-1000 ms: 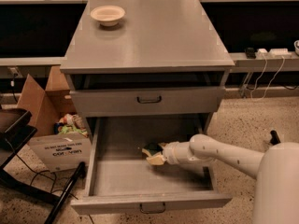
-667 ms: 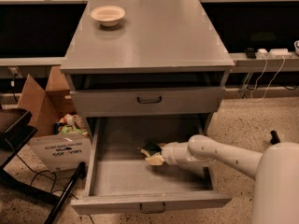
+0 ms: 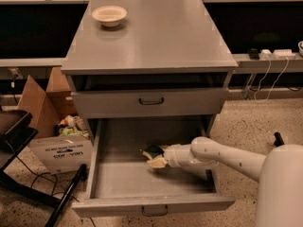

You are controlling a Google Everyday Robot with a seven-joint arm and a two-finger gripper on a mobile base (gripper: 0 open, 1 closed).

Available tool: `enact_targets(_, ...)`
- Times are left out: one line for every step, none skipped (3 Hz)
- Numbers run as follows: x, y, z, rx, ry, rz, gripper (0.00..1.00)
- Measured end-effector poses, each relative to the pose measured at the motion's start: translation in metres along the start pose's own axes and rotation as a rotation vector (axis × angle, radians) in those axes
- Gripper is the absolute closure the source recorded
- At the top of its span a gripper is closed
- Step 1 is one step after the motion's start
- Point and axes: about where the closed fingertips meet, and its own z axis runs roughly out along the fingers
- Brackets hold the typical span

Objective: Place sponge into middle drawer

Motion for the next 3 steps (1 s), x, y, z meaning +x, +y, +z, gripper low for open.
enact_targets(0.000,0.000,0.000,0.000,0.000,0.000,0.15)
enact_targets(0.000,0.000,0.000,0.000,0.000,0.000,0.00)
enact_targets(-0.010,0.015,-0.033,0.052,0.015,-0.002,0.00)
